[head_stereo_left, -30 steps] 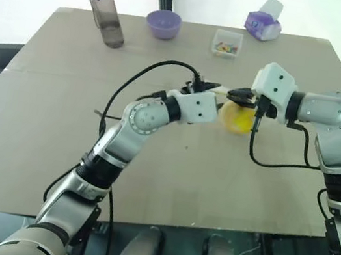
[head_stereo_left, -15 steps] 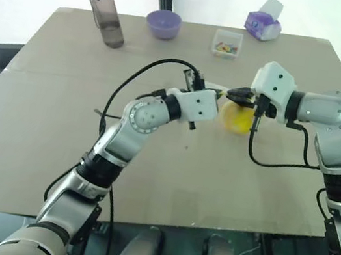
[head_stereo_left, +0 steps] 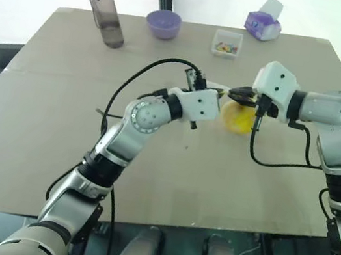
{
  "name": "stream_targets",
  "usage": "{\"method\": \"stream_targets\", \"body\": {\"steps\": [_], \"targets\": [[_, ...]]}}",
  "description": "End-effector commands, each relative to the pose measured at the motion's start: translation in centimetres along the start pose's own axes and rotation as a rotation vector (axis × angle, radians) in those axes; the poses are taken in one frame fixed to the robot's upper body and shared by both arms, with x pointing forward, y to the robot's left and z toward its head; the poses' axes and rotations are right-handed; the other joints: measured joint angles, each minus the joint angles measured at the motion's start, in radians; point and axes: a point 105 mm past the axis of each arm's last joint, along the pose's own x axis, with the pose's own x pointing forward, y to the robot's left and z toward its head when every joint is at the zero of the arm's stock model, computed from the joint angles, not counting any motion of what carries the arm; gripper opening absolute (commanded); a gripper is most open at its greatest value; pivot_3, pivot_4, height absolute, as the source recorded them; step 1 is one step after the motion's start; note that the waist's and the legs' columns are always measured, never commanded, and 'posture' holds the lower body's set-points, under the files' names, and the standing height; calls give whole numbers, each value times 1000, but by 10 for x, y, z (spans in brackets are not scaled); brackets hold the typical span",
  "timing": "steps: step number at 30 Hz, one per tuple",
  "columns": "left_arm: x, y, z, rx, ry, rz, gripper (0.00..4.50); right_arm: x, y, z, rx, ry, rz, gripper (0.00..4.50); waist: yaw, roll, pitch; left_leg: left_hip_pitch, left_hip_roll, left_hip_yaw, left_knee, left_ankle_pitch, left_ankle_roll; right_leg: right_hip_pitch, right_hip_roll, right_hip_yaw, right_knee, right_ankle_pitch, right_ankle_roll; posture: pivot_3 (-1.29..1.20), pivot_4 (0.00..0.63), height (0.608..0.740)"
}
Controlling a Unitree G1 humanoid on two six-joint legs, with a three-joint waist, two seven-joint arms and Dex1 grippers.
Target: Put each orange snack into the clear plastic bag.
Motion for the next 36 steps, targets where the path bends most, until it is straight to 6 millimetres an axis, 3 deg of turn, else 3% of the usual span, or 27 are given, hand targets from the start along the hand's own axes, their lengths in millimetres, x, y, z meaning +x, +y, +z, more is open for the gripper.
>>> {"method": "stream_targets", "body": {"steps": [1, 8, 11, 36], "targets": [[-2, 12, 0, 18, 6, 45, 54, -12, -10, 7, -44, 0, -46, 0, 0, 0, 0, 0, 0, 0, 0, 0, 0, 0, 0, 0, 0, 0, 0, 0, 150, 739], [-4, 10, -2, 13, 15, 45, 54, -14, -9, 5, -43, 6, -36, 0, 0, 0, 0, 0, 0, 0, 0, 0, 0, 0, 0, 0, 0, 0, 0, 0, 150, 739], [-3, 10, -1, 11, 12, 47, 0, -13, -8, 8, -40, -7, -37, 1007, 0, 0, 0, 0, 0, 0, 0, 0, 0, 0, 0, 0, 0, 0, 0, 0, 150, 739], [-1, 5, 5, -6, -13, 37, 0, 3, -7, 14, -33, -57, -39, 1007, 0, 0, 0, 0, 0, 0, 0, 0, 0, 0, 0, 0, 0, 0, 0, 0, 150, 739]]}}
